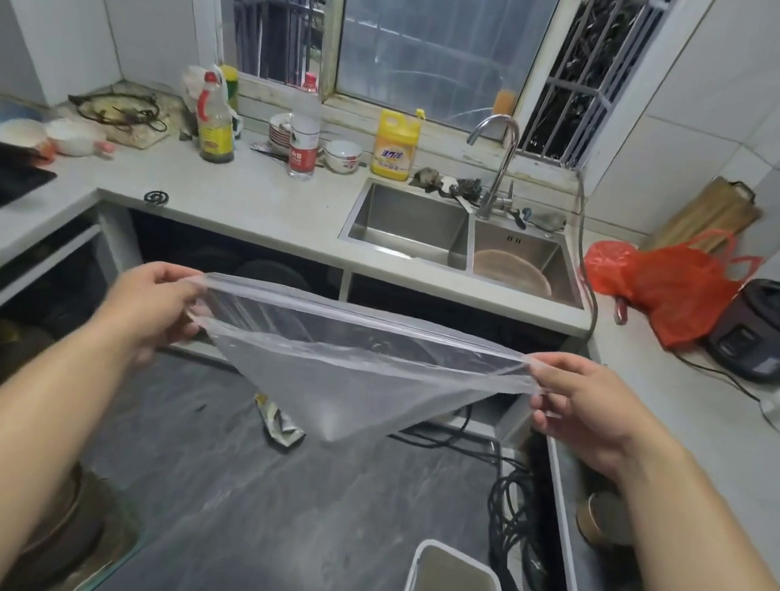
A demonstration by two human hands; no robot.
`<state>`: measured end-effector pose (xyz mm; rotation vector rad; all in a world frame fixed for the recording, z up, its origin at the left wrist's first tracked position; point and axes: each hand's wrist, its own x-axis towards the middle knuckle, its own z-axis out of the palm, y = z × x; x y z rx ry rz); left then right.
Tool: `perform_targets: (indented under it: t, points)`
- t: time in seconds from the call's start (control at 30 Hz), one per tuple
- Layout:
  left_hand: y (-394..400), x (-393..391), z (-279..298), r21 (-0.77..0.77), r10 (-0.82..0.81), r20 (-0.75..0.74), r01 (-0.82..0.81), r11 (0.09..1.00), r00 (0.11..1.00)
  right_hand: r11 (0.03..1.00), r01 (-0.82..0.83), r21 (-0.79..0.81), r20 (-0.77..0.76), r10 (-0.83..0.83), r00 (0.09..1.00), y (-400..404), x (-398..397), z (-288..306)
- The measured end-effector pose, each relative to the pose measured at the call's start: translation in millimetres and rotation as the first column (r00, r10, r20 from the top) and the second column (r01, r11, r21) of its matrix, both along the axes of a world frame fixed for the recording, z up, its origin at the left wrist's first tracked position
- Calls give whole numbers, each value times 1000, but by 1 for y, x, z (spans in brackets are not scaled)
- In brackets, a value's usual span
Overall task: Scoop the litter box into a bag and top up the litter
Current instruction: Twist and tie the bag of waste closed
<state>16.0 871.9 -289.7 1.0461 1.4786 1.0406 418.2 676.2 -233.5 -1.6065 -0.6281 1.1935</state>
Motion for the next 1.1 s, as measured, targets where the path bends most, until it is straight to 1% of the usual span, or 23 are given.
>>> perform_targets:
  t: [0.07, 0.1, 0.17, 0.2, 0.23, 0.3, 0.33, 0.37, 0.4, 0.47, 0.53, 0.57, 0.6, 0.63, 0.7, 0.83, 0.87, 0.93, 1.0, 1.1]
  points:
    - [4, -1, 3, -80, 3, 47, 1, 997, 999, 1000, 18, -3, 30, -18, 999, 1, 0, 3]
    - [6, -2, 3, -116, 1, 72, 7, 993, 997, 999, 32, -18, 76, -30, 997, 2, 0, 3]
    - [9, -5, 1, -164, -9, 122, 29, 986, 992, 996, 68, -48, 219, -56, 974, 2, 0, 1]
    - [10, -7, 1, -177, -12, 158, 41, 983, 987, 995, 83, -51, 269, -66, 961, 3, 0, -1]
    - [10, -8, 1, -178, -17, 206, 54, 983, 978, 995, 88, -48, 286, -70, 956, 3, 1, -2]
    - [10, -11, 1, -155, -33, 324, 88, 984, 945, 997, 65, -37, 242, -54, 969, 3, 1, -2]
    - [10, -12, 1, -131, -56, 361, 110, 985, 931, 999, 42, -24, 192, -37, 981, 3, 1, -1]
    - [10, -12, 2, -98, -91, 366, 135, 986, 926, 1000, 22, -3, 135, -21, 991, 3, 1, 1]
    - [8, -12, 2, -62, -127, 349, 158, 986, 929, 1000, 6, 20, 87, -8, 996, 3, 1, 3]
    - [6, -9, 4, 4, -160, 279, 166, 986, 947, 998, -20, 56, 38, 18, 999, 4, 2, 4]
    - [4, -5, 7, 47, -114, 209, 107, 993, 971, 995, -70, 69, 28, 68, 997, 6, 0, 6]
    - [2, -2, 9, 66, -83, 205, 70, 995, 975, 994, -89, 70, 26, 87, 996, 6, -2, 8]
    - [3, -1, 10, 83, -61, 236, 43, 996, 970, 993, -90, 76, 16, 89, 996, 7, -3, 9]
    - [3, 2, 12, 94, -63, 305, 36, 995, 950, 993, -76, 92, -3, 76, 997, 8, -4, 11]
    - [4, 5, 16, 95, -109, 454, 74, 993, 884, 990, -35, 140, -32, 40, 999, 11, -6, 11]
    - [-3, 22, 26, 108, -212, 638, 186, 977, 740, 979, -23, 200, 108, 1, 994, 18, -8, 8]
    - [-4, 26, 28, 124, -243, 655, 216, 969, 716, 973, -20, 228, 117, -7, 993, 20, -9, 9]
    - [-8, 34, 34, 146, -319, 637, 297, 944, 701, 962, -22, 271, 94, -3, 996, 23, -12, 12]
    - [-10, 42, 41, 152, -377, 600, 362, 920, 706, 950, -48, 308, 53, 33, 998, 26, -17, 19]
    - [-11, 58, 51, 186, -434, 609, 413, 892, 663, 937, -108, 332, 18, 108, 994, 30, -28, 30]
